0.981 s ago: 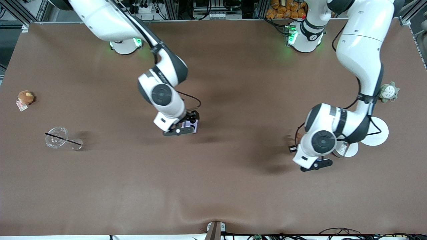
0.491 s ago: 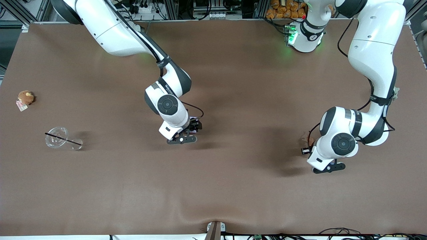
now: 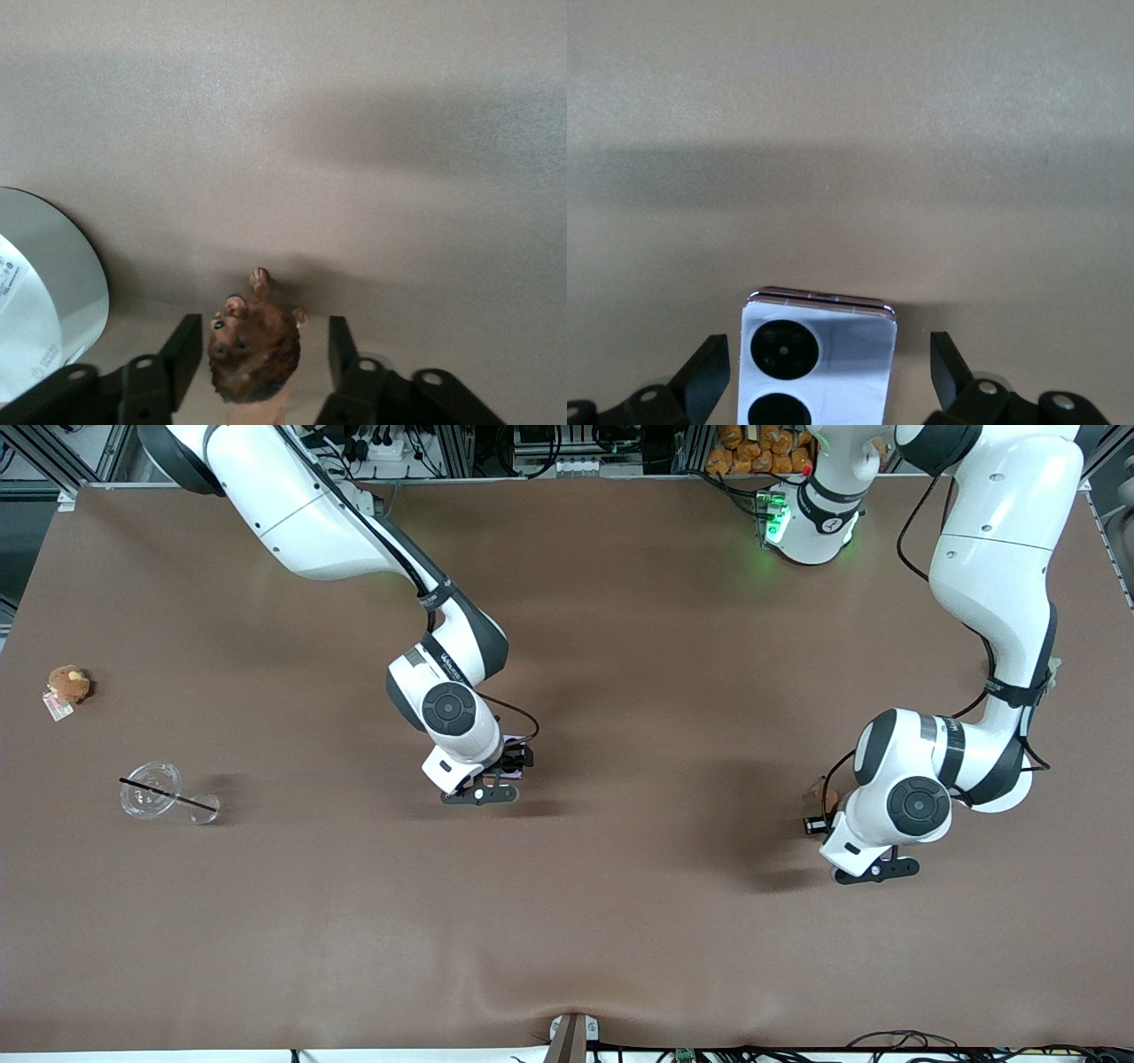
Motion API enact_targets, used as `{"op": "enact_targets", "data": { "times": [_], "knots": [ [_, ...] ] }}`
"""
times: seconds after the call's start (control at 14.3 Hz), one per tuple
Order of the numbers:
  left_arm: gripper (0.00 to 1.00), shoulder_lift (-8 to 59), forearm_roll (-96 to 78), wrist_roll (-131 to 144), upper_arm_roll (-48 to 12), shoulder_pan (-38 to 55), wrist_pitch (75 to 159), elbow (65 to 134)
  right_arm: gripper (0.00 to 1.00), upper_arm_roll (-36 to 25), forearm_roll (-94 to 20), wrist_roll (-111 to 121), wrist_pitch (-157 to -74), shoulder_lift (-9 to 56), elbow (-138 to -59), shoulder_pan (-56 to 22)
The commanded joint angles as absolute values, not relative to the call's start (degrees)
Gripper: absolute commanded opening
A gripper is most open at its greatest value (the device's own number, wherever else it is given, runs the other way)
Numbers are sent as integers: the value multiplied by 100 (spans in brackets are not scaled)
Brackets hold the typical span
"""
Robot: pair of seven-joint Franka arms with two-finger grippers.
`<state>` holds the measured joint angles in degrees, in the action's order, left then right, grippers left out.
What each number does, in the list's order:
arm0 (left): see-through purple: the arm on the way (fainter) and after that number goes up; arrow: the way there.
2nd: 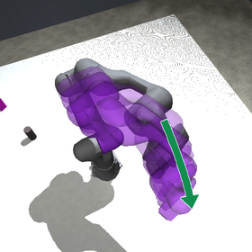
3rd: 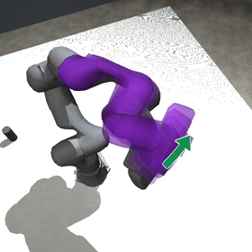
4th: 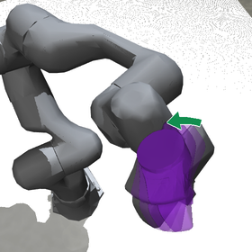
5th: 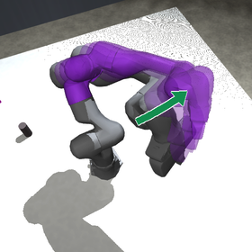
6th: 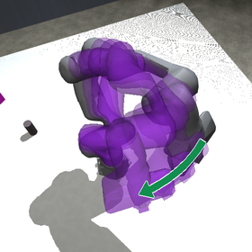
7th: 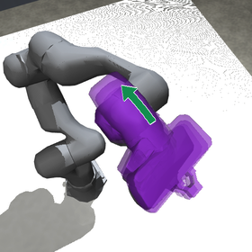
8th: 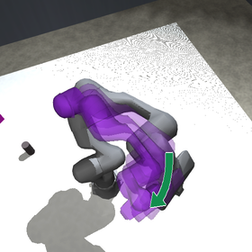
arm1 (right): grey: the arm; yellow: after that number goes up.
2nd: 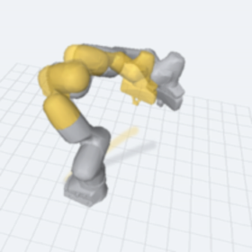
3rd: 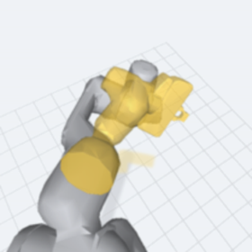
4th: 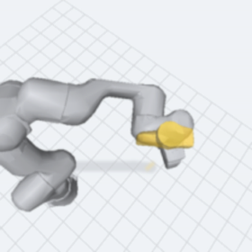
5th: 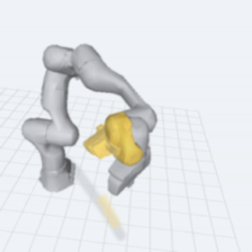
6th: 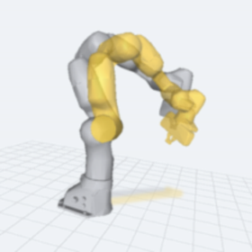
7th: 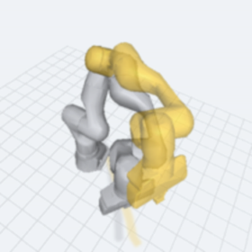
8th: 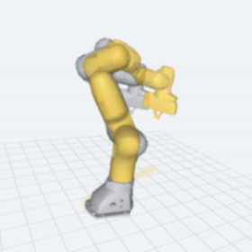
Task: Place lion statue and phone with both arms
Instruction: 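Lower the lion beside the white lamp and open the left gripper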
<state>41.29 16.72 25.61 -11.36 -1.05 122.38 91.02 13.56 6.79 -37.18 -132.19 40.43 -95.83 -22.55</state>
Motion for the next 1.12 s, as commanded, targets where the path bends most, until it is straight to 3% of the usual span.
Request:
{"op": "enact_targets", "data": {
  "times": [0.0, 0.49, 0.77, 1.05],
  "knots": [
    [100, 3693, 1775, 2514, -1248, -167, 11903, 9264, 100, 1406, 721, -4008, -13245, 4034, -9624, -2259],
    [100, 2103, 1574, 2532, -1889, -167, 10258, 9159, 100, 1406, 633, -4131, -13307, 4174, -9642, -2303],
    [100, 1574, 774, 2251, -1890, -228, 9126, 8431, 100, 1406, 633, -4140, -13403, 4245, -9642, -2338],
    [100, 1003, 624, 2215, -1898, -229, 8789, 8175, 100, 1406, 633, -4140, -13482, 4298, -9659, -2364]
  ]
}}
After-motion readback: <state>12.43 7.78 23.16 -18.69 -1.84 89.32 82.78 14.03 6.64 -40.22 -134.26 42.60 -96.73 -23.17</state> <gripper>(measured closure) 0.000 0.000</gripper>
